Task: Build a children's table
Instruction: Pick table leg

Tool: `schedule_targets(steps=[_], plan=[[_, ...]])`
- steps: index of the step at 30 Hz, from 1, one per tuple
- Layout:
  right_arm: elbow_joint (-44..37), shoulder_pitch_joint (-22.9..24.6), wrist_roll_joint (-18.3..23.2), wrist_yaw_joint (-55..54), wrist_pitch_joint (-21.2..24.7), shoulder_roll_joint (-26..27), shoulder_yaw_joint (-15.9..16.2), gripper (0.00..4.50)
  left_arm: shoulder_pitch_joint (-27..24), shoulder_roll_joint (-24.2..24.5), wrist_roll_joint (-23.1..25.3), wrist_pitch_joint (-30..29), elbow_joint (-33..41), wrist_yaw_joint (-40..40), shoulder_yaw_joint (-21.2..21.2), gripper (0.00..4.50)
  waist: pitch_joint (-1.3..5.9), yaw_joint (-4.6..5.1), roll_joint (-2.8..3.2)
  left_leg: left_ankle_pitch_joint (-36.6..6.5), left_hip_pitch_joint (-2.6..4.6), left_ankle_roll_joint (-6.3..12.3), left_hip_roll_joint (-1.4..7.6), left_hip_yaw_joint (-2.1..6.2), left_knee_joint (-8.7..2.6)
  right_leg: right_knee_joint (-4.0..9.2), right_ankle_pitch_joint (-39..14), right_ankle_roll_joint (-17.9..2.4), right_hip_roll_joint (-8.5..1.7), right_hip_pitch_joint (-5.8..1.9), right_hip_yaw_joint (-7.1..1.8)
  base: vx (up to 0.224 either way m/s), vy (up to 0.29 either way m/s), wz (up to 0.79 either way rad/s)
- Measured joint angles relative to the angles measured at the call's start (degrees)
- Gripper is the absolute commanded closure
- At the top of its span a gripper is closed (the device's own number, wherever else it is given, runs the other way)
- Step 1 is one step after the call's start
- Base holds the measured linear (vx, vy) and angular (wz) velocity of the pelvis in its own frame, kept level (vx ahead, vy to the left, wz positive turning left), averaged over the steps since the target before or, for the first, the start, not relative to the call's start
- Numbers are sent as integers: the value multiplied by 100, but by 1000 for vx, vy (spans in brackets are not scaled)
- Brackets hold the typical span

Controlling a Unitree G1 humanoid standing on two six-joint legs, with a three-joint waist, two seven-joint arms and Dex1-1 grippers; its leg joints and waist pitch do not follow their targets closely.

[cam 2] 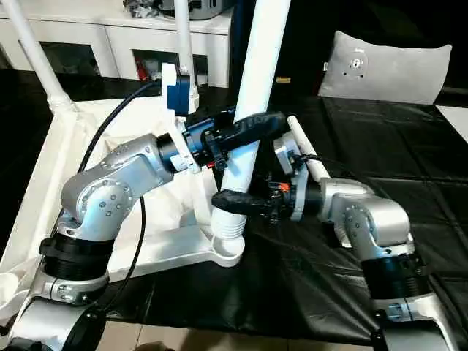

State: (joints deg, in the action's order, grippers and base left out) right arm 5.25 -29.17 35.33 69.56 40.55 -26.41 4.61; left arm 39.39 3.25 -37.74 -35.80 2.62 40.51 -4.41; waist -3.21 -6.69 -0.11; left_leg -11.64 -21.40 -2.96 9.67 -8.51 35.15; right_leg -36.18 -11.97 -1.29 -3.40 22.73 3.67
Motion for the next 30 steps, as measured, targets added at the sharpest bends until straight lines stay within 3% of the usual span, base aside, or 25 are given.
schedule_targets(steps=[7, 15, 18, 30], plan=[[-7, 0, 6, 46, -17, 35, 8, 246, 0, -17, 2, 2, -27, -11, 6, 270, 1, 1, 2, 0, 0, 0, 1, 0, 2, 0, 2, -2, 0, -2, 0, 0, 0, 0], [-9, 4, 5, 49, -19, 35, 24, 254, -1, -21, 3, -14, -39, -30, 6, 271, 1, 0, 2, 0, 0, 0, 1, 0, 4, 0, 3, -2, 0, -2, 1, 0, 0, 0], [-9, 32, -34, -26, -93, 95, 31, 254, -1, -26, 8, -66, -39, -113, 5, 201, 1, 3, 2, 0, 0, 0, 2, 0, 5, -1, 3, -2, 0, -2, 1, 0, 0, 0], [132, 36, -468, -771, -654, 640, 121, 259, -63, -6, 1, -322, 0, -81, -51, 110, 1, -2, 2, 15, -1, -8, 6, 0, 4, -5, 9, -6, 2, -2, 4, 0, 0, 0]])
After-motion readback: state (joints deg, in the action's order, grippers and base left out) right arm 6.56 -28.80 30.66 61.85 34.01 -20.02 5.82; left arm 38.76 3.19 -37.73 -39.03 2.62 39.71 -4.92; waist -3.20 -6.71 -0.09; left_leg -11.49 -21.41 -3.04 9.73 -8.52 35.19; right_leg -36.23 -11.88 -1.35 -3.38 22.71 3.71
